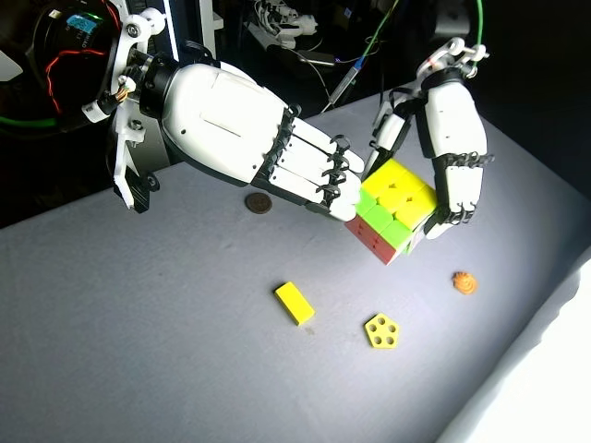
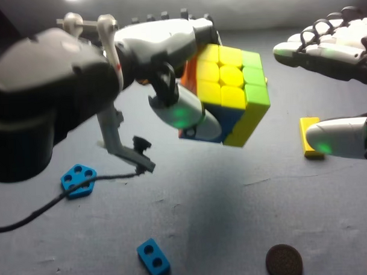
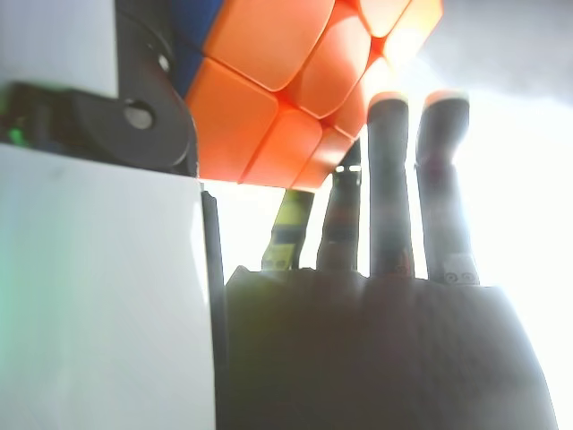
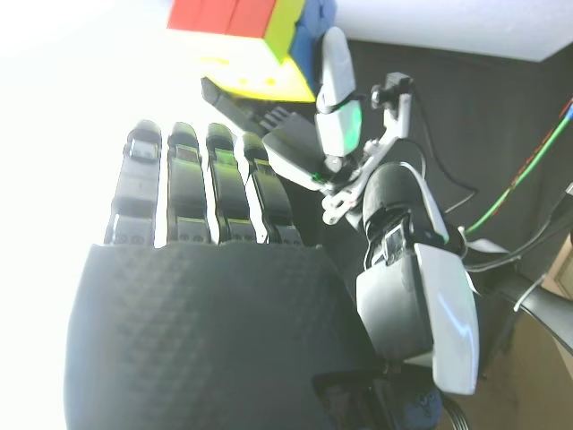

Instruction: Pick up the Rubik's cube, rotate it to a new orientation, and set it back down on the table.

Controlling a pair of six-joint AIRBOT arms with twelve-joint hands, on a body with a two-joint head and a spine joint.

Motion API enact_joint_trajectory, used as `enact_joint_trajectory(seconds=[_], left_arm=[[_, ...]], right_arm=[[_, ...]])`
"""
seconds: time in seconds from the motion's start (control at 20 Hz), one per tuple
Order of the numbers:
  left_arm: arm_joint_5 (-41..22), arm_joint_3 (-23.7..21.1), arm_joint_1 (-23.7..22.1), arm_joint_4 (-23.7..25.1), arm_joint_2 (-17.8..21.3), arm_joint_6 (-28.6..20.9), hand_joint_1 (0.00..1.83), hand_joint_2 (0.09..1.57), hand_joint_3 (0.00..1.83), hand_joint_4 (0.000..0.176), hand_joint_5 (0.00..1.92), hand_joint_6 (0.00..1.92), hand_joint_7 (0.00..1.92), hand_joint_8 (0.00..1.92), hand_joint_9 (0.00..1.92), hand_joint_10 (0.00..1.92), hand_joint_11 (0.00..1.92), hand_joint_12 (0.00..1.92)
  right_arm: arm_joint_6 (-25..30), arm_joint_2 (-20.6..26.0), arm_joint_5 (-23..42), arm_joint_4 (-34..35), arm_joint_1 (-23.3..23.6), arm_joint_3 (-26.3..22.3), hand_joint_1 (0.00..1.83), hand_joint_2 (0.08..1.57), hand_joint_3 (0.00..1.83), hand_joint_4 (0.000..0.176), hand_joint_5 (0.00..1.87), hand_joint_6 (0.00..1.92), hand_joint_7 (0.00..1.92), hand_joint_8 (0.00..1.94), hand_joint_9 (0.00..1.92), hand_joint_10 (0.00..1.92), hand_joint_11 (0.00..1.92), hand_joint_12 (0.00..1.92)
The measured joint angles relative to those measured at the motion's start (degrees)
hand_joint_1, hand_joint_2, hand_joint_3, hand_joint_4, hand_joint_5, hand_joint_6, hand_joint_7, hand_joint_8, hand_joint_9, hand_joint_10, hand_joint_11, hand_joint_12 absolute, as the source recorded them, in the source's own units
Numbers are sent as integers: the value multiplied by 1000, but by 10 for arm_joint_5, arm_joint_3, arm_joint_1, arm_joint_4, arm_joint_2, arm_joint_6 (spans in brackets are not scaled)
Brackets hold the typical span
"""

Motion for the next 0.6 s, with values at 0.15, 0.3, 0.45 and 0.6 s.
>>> enact_joint_trajectory(seconds=[0.15,0.3,0.45,0.6], left_arm=[[-5,0,32,77,0,-95,1007,1432,0,0,515,1691,404,1921,288,1921,339,1921],[-21,0,60,119,0,-157,1029,1419,0,0,538,1637,423,1921,302,1921,338,1921],[-41,1,87,156,0,-207,1040,1412,0,0,556,1612,423,1921,320,1921,356,1921],[-66,3,119,182,-6,-257,1033,1415,0,0,544,1613,428,1921,302,1921,347,1921]], right_arm=[[-2,-3,-7,-2,0,0,0,1242,0,0,0,0,1,0,1,0,0,0],[-2,-6,-18,-7,0,0,0,1255,0,0,0,0,27,11,18,8,0,0],[-2,-8,-20,-10,0,0,0,1262,0,0,0,0,17,5,15,6,0,0],[-2,-8,-21,-9,0,0,0,1257,0,0,0,0,11,3,18,7,0,0]])
